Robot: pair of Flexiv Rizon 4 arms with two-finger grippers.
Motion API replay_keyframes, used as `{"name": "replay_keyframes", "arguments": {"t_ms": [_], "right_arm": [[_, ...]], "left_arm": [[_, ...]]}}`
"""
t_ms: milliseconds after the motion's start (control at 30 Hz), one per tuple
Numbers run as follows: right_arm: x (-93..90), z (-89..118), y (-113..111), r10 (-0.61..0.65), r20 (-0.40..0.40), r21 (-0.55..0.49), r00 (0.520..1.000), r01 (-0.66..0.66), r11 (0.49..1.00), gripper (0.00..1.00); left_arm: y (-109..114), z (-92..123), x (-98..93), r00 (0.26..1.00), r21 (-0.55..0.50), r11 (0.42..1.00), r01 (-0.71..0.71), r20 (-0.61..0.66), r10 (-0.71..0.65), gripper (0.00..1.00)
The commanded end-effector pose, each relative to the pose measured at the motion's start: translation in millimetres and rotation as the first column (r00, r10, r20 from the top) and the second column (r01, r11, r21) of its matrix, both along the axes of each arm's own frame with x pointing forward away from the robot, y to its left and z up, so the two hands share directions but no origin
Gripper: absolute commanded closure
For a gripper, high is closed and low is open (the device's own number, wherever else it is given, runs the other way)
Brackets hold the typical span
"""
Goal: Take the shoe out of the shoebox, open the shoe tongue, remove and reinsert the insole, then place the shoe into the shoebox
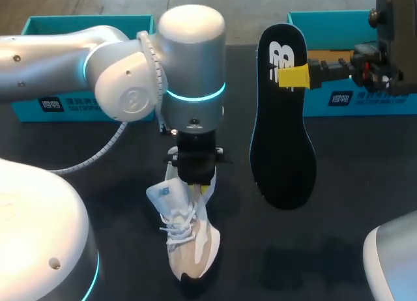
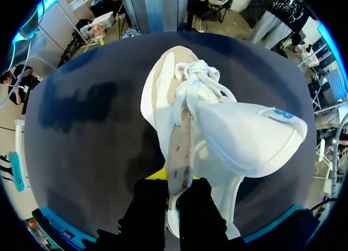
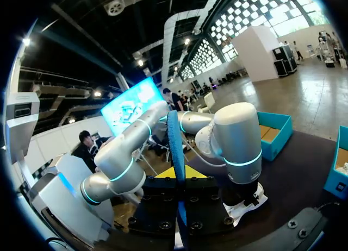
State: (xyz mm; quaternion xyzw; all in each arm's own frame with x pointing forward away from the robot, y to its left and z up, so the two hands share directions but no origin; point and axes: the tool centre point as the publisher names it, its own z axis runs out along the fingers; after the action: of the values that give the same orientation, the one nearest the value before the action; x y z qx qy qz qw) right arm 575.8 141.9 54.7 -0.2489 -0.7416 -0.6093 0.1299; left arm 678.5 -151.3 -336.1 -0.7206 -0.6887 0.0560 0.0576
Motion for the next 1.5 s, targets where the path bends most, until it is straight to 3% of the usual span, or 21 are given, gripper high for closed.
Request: {"name": "replay_keyframes", "arguments": {"t_ms": [33,900,967,1133,1333,1500], "right_arm": [[3.6,1.9,3.3,0.005,-0.003,-0.003,1.0,-0.005,1.0,1.0],[3.6,1.9,3.3,0.005,-0.003,-0.003,1.0,-0.005,1.0,1.0],[3.6,1.9,3.3,0.005,-0.003,-0.003,1.0,-0.005,1.0,1.0],[3.6,1.9,3.3,0.005,-0.003,-0.003,1.0,-0.005,1.0,1.0],[3.6,1.9,3.3,0.005,-0.003,-0.003,1.0,-0.005,1.0,1.0],[3.6,1.9,3.3,0.005,-0.003,-0.003,1.0,-0.005,1.0,1.0]], "left_arm": [[-9.4,-4.2,-0.7,1.0,0.025,1.0,0.007,-0.019,-0.006,1.0],[-24.7,-28.8,-12.6,0.999,0.042,0.999,-0.012,-0.029,0.013,1.0],[-26.8,-30.5,-13.5,0.999,0.039,0.999,-0.02,-0.025,0.021,0.71],[-29.6,-31.2,-13.1,0.999,0.026,0.999,-0.029,-0.018,0.029,0.59],[-30.7,-27.4,-15.0,0.999,0.004,0.999,-0.037,-0.021,0.037,0.51],[-31.7,-21.2,-13.6,0.998,-0.025,0.998,-0.055,-0.025,0.054,0.2]]}}
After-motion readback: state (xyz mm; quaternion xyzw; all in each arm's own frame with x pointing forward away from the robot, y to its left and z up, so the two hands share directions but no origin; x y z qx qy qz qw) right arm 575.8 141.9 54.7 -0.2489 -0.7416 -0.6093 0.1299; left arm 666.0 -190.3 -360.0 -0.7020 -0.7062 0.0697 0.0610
